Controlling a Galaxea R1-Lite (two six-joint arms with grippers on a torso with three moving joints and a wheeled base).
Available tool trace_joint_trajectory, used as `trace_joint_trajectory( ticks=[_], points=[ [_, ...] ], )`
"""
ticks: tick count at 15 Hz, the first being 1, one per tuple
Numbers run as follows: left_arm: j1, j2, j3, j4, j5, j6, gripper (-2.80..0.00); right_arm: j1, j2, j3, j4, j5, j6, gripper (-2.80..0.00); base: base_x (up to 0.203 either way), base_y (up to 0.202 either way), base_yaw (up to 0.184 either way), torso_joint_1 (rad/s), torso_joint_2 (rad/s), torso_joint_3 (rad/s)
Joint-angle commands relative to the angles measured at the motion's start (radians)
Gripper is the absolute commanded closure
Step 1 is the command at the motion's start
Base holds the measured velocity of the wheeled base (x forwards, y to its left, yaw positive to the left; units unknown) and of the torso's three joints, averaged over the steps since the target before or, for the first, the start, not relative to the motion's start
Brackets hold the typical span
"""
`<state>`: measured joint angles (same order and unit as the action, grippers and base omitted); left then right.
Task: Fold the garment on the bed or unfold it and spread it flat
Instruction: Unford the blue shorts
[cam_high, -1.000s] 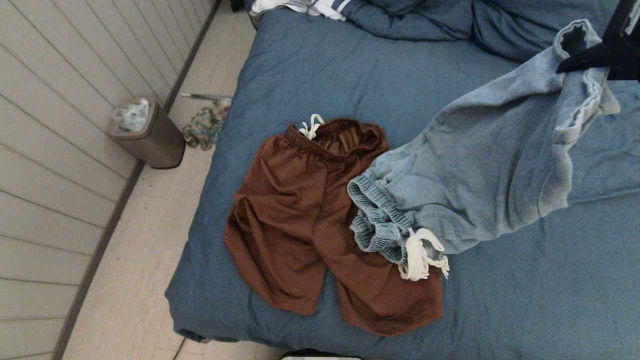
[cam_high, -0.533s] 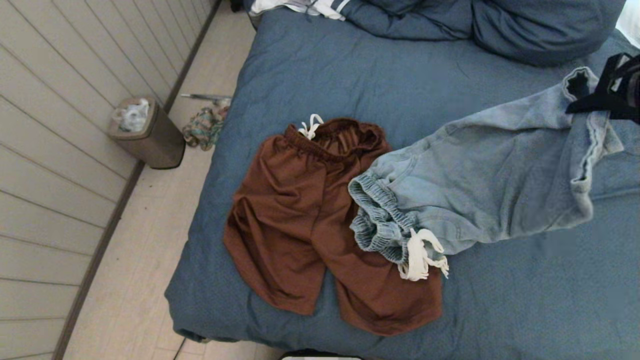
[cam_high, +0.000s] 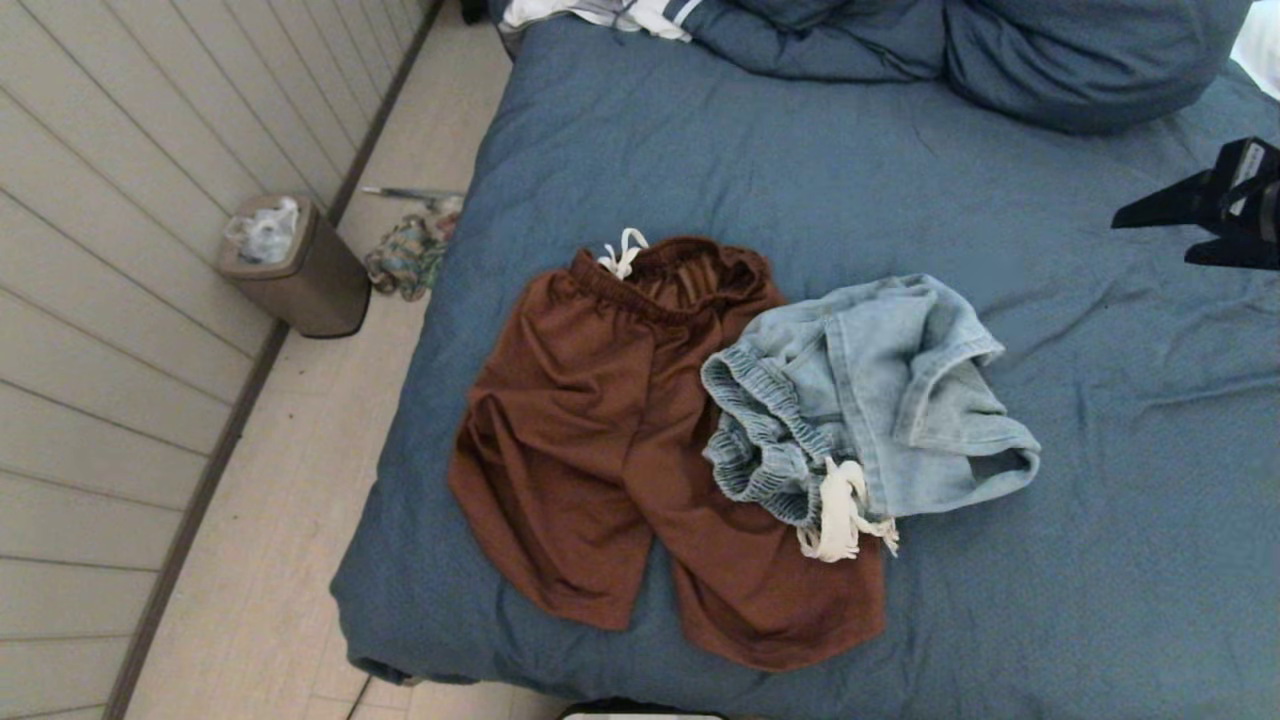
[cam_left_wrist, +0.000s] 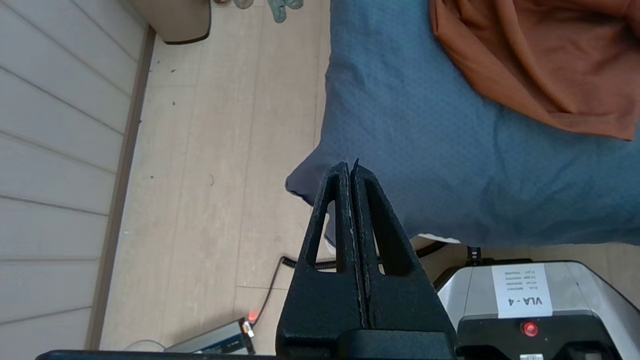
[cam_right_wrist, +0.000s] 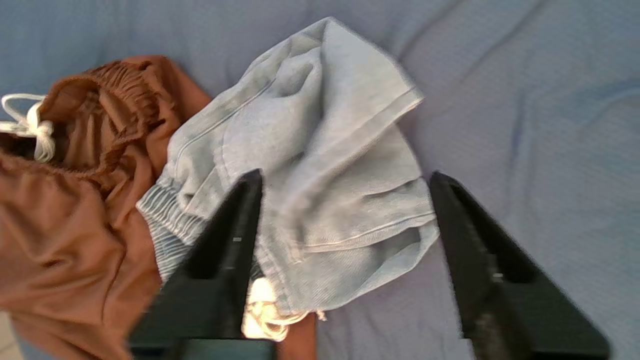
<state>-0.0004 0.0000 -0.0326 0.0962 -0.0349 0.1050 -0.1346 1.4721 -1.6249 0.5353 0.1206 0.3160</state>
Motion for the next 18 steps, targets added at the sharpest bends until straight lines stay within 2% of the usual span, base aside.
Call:
trace_joint_trajectory(
  ticks=[1, 3, 4, 5, 7, 9, 11, 14, 16, 17, 18],
  points=[
    [0.0, 0.001, 0.0, -0.001, 0.0, 0.001, 0.0, -0.008, -0.006, 0.0, 0.003, 0.005, 0.002, -2.8, 0.0, 0.0, 0.0, 0.0, 0.0, 0.0],
    [0.002, 0.0, 0.0, -0.003, 0.0, 0.001, 0.0, -0.002, -0.023, 0.012, 0.005, 0.033, 0.003, -2.8, 0.0, 0.0, 0.0, 0.0, 0.0, 0.0],
    [0.0, 0.0, 0.0, -0.002, 0.0, 0.001, 0.0, 0.003, -0.032, 0.028, 0.006, 0.041, 0.004, -2.36, 0.0, 0.0, 0.0, 0.0, 0.0, 0.0],
    [0.001, 0.0, 0.002, -0.003, 0.002, 0.0, 0.0, 0.008, -0.044, 0.051, 0.005, 0.044, 0.002, 0.0, 0.0, 0.0, 0.0, 0.0, 0.0, 0.0],
    [0.002, -0.002, -0.012, -0.006, 0.006, -0.007, 0.0, 0.044, -0.065, 0.105, 0.005, 0.061, -0.005, 0.0, 0.0, 0.0, 0.0, 0.0, 0.0, 0.0],
    [0.002, 0.015, -0.125, 0.008, -0.002, -0.047, 0.0, 0.097, -0.086, 0.167, 0.005, 0.065, -0.039, 0.0, 0.0, 0.0, 0.0, 0.0, 0.0, 0.0],
    [0.003, 0.134, -0.211, 0.029, -0.046, -0.076, 0.0, 0.179, -0.093, 0.215, 0.011, 0.062, -0.056, 0.0, 0.0, 0.0, 0.0, 0.0, 0.0, 0.0],
    [0.004, 0.48, -0.324, 0.027, -0.204, -0.108, 0.0, 0.356, -0.083, 0.329, 0.013, 0.035, -0.062, 0.0, 0.0, 0.0, 0.0, 0.0, 0.0, 0.0],
    [-0.022, 0.74, -0.426, 0.002, -0.311, -0.161, 0.0, 0.467, -0.035, 0.375, 0.008, -0.039, -0.057, 0.0, 0.0, 0.0, 0.0, 0.0, 0.0, 0.0],
    [-0.071, 0.862, -0.488, -0.018, -0.339, -0.213, 0.0, 0.513, -0.016, 0.389, 0.008, -0.083, -0.045, 0.0, 0.0, 0.0, 0.0, 0.0, 0.0, 0.0],
    [-0.152, 0.965, -0.542, -0.044, -0.342, -0.268, 0.0, 0.543, -0.003, 0.398, 0.007, -0.103, -0.005, 0.0, 0.0, 0.0, 0.0, 0.0, 0.0, 0.0]
  ],
)
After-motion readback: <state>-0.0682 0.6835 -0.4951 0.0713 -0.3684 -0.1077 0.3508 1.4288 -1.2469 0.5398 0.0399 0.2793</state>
